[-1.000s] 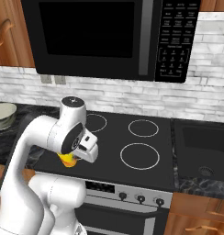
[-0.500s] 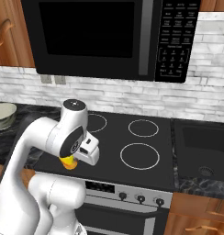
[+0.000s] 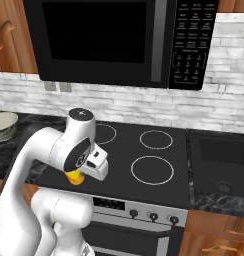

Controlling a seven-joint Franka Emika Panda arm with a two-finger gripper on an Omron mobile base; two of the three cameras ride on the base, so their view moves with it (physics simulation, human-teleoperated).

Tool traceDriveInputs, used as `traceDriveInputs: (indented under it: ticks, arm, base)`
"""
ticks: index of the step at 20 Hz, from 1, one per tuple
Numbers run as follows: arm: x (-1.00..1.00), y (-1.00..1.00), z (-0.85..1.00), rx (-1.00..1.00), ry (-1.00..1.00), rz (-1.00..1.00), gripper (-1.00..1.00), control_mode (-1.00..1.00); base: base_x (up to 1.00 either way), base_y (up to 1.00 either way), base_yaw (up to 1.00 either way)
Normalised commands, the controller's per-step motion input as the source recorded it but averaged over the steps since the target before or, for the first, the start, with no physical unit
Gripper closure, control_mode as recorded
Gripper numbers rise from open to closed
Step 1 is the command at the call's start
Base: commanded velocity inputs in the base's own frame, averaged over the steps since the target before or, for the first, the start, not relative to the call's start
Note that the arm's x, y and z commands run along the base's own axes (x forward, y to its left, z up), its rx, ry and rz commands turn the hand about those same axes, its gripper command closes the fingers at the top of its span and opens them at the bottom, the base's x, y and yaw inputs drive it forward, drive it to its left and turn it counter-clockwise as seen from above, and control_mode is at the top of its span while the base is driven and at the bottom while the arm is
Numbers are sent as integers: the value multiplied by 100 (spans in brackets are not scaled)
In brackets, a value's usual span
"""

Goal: Pick the cup and bowl from the counter and place them on the counter next to the sink.

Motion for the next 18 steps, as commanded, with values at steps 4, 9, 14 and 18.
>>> traceDriveInputs:
  ticks: [4, 9, 14, 18]
  arm:
    - [0, 0, 0, 0, 0, 0, 100, -100]
    - [0, 0, 0, 0, 1, 0, 100, -100]
    - [0, 0, 0, 0, 0, 0, 100, -100]
    - [0, 0, 0, 0, 0, 0, 100, -100]
  base:
    - [0, 0, 0]
    - [0, 0, 0]
    - [0, 0, 0]
    - [0, 0, 0]
